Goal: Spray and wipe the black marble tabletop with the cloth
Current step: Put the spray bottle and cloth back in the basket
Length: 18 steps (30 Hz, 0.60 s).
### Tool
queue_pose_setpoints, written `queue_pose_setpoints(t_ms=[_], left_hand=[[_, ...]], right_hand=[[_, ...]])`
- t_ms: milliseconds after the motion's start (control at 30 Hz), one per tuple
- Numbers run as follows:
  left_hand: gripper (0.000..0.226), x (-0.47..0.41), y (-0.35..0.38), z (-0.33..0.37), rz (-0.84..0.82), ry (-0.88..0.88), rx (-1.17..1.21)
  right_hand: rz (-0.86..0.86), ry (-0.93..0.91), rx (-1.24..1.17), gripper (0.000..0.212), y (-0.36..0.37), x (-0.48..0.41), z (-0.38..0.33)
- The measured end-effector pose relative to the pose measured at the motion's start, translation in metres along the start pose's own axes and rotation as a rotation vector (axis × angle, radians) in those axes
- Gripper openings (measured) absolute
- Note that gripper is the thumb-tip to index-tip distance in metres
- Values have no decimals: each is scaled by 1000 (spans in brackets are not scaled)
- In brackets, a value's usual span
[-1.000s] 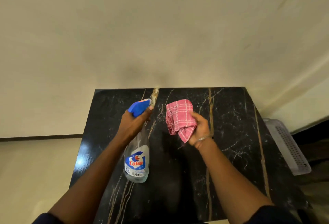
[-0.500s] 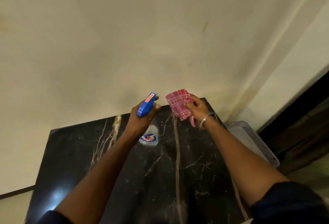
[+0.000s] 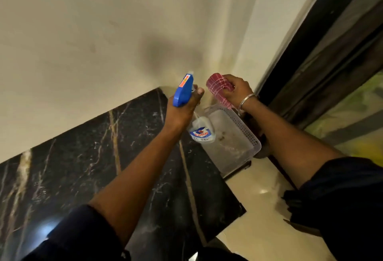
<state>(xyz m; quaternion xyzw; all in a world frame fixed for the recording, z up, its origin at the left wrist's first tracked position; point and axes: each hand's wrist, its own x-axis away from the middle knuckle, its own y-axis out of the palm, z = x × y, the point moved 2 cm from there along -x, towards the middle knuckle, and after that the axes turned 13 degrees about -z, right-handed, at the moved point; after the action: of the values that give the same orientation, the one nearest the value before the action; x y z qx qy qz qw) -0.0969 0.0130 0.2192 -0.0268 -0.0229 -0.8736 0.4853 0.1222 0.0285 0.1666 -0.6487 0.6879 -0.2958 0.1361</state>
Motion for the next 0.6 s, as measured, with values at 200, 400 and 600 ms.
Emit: queue_pose_setpoints(t_ms=[200, 400, 600], left_hand=[[58, -57, 63, -67, -7, -116, -29], [27, -94, 89, -158, 93, -228, -52], [22, -120, 98, -226, 174, -214, -43]], right_hand=[[-72, 98, 32, 42, -2, -27, 101], [-227, 137, 154, 47, 40, -60, 195], [-454, -61, 488, 41, 94, -83, 282]])
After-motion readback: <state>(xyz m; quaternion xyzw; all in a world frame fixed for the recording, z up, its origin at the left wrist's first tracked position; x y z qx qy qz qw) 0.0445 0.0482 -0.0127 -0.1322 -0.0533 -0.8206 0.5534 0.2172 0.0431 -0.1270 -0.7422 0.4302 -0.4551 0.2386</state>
